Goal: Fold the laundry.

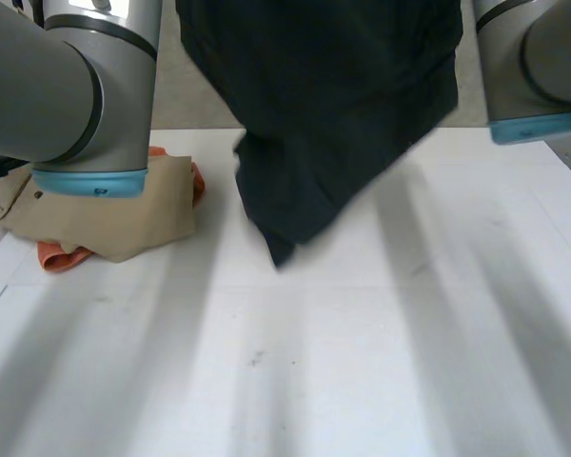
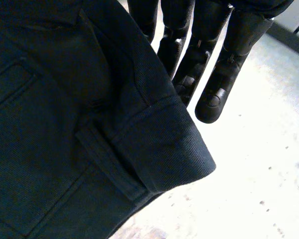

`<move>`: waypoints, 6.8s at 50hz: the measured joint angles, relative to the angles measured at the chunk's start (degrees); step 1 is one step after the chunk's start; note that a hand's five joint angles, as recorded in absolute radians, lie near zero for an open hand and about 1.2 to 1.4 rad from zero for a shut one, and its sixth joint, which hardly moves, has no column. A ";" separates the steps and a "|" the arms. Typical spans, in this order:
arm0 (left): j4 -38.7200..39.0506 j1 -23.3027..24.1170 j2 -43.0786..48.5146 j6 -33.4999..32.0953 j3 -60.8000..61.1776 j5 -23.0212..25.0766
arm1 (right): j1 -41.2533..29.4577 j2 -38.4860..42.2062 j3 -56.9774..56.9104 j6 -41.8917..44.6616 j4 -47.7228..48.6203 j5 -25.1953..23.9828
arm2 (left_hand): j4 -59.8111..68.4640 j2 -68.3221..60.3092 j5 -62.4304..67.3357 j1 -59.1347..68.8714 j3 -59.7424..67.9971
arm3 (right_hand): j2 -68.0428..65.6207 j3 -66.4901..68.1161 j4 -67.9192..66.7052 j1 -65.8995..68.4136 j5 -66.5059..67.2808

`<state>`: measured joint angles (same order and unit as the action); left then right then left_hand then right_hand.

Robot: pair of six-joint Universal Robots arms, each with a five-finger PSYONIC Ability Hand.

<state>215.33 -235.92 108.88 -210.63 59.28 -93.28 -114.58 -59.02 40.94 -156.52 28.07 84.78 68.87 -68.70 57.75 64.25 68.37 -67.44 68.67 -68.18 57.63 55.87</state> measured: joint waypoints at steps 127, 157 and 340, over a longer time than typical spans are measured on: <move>-39.61 5.86 -9.19 20.87 41.93 -7.34 | 9.96 -14.59 56.94 8.25 -34.45 -11.73 | -51.28 51.28 -50.09 -46.65 -51.02 | -0.05 0.00 -0.07 0.00 0.79; -22.07 4.60 10.55 11.11 25.23 -5.20 | 8.84 -6.04 46.15 11.05 -27.94 -8.50 | -0.22 0.16 -0.58 1.35 -0.29 | -0.25 0.00 -0.09 0.00 0.79; -8.54 1.35 8.60 18.32 25.52 3.43 | 22.91 -1.51 43.78 31.60 -15.81 -14.29 | -57.06 57.03 -55.11 -52.79 -56.04 | 0.22 -0.62 -0.07 -4.36 -0.90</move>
<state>206.79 -234.57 117.48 -192.30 84.80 -89.85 -91.67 -60.53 84.73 -124.93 12.26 70.49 11.81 -11.68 2.64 11.46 12.34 -67.22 68.05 -68.25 53.27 54.97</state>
